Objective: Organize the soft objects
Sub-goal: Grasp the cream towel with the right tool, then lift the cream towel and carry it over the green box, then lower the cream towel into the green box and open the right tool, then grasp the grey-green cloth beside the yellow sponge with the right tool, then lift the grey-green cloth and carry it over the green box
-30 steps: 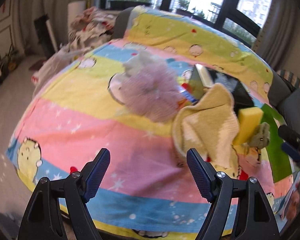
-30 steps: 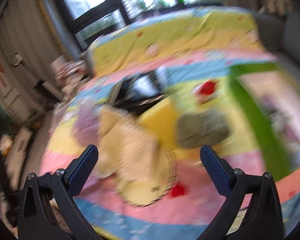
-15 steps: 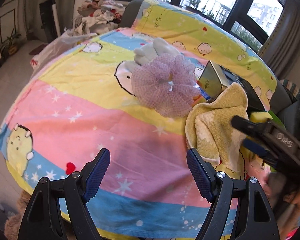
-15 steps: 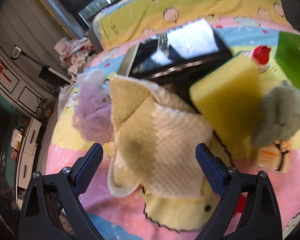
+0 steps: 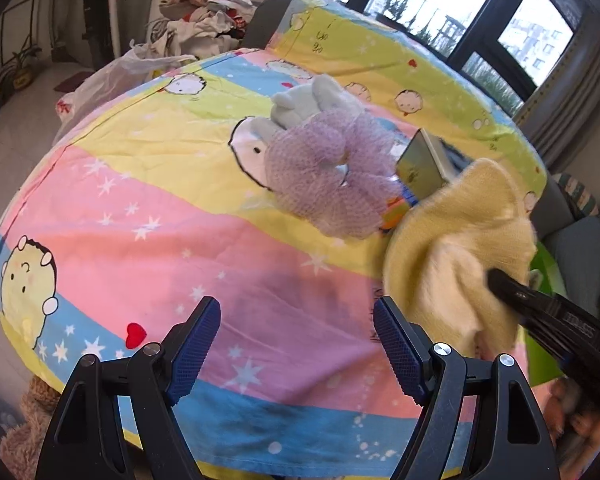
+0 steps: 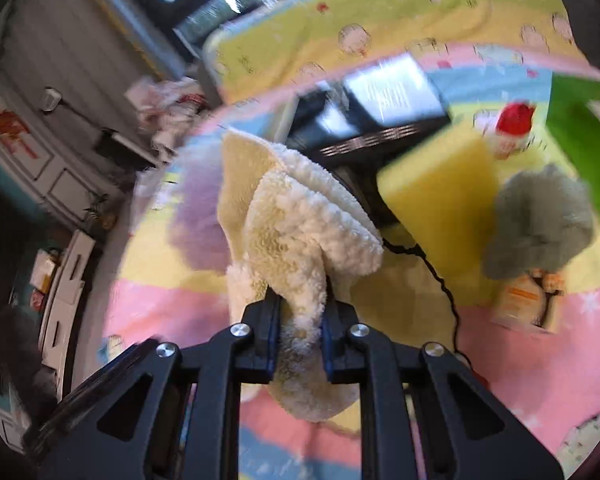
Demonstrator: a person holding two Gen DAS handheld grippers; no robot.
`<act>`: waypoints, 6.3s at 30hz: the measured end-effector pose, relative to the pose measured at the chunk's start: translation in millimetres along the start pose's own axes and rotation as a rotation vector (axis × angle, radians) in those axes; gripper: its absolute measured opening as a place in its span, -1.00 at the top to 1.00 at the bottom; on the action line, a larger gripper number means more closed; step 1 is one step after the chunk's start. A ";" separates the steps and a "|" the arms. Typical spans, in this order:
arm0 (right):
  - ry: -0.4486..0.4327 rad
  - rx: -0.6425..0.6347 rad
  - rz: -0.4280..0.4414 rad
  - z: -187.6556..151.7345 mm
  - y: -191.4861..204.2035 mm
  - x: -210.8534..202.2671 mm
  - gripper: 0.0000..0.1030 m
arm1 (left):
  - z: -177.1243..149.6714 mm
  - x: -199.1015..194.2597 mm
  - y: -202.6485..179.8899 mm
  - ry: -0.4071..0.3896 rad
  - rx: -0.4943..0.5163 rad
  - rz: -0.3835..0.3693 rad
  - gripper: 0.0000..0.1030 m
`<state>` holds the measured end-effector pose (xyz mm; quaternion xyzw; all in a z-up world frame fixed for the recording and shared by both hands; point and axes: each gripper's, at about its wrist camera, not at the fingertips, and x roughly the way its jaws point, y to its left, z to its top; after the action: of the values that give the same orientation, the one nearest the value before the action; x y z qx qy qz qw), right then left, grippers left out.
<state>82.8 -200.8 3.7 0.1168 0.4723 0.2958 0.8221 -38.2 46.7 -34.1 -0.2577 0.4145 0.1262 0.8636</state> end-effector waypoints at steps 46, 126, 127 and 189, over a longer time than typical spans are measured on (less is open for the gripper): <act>0.164 0.183 0.165 -51.4 -42.0 6.4 0.23 | -48.1 13.5 -110.9 0.118 0.374 -0.262 0.26; -0.162 0.176 -0.219 42.1 -121.7 -62.7 -0.87 | -17.0 -11.4 -119.3 -0.018 0.272 -0.068 -0.66; -0.144 0.169 -0.224 42.8 -120.4 -54.0 -0.86 | -19.8 -9.2 -107.9 -0.010 0.248 -0.060 -0.66; 0.247 -0.034 0.020 -15.3 -32.3 40.7 -0.34 | -33.1 53.0 -75.7 0.195 0.159 -0.235 -0.66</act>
<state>97.4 -203.7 -48.4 0.0703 0.5635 0.3242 0.7566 6.0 -34.5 -67.0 -0.2465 0.4722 -0.0343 0.8456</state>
